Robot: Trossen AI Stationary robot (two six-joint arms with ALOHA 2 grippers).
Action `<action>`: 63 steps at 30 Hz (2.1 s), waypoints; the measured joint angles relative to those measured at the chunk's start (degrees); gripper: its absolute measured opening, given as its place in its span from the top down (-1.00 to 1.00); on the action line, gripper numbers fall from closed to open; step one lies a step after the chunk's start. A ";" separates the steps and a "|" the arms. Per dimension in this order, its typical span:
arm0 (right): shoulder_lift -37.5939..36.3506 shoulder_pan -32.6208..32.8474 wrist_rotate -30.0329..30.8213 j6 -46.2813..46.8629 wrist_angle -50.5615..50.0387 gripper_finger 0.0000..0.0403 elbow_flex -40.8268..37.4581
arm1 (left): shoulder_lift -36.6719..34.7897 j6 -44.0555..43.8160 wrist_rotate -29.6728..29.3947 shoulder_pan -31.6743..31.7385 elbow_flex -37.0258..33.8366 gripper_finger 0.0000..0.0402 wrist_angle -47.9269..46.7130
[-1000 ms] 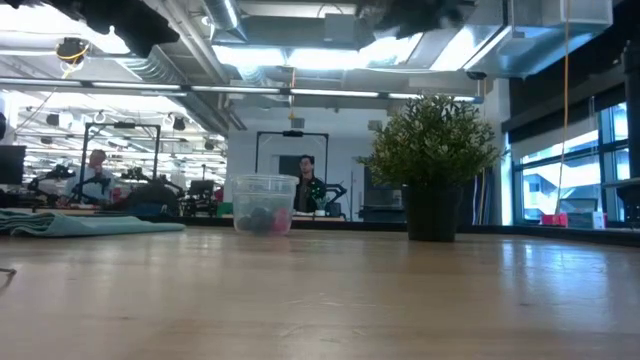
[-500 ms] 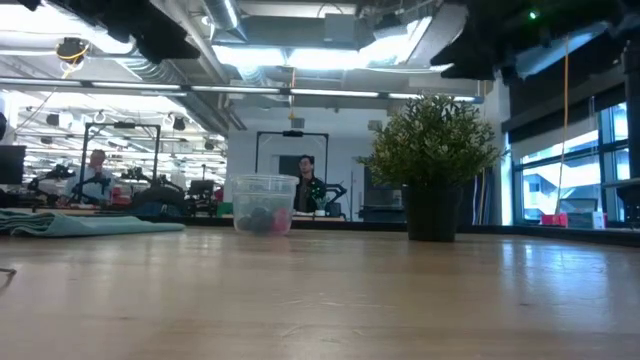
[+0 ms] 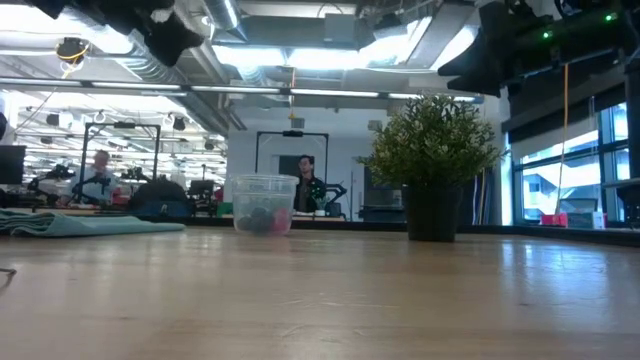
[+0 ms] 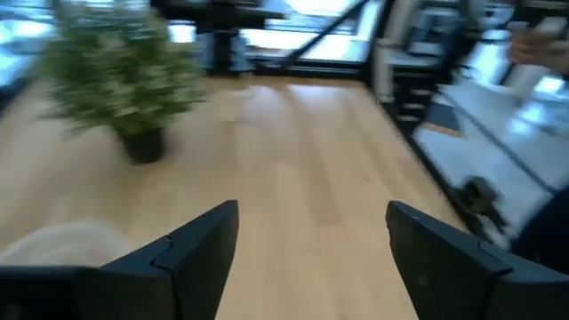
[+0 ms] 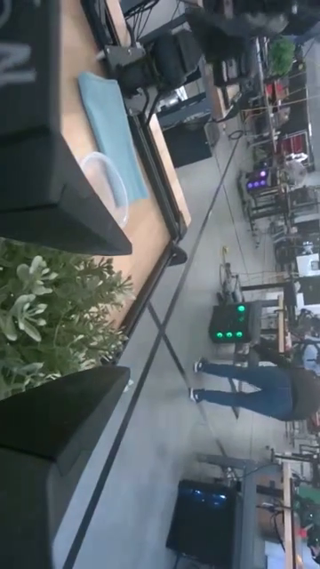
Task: Pick and placing Produce into tupperware
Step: Put the red cherry into the transparent container
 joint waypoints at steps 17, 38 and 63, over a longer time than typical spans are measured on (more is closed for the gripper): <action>-0.09 0.01 -6.12 0.10 -1.44 -0.08 0.00 | 24.20 7.65 -12.78 -31.42 0.00 -0.37 11.32; -0.07 0.01 -9.54 1.80 -4.73 -0.08 0.00 | 50.70 4.18 -15.42 -40.54 0.00 -0.37 29.61; -0.07 -0.01 -9.53 1.83 -5.49 -0.08 0.00 | 60.16 2.99 -14.33 -40.77 2.80 -0.21 29.96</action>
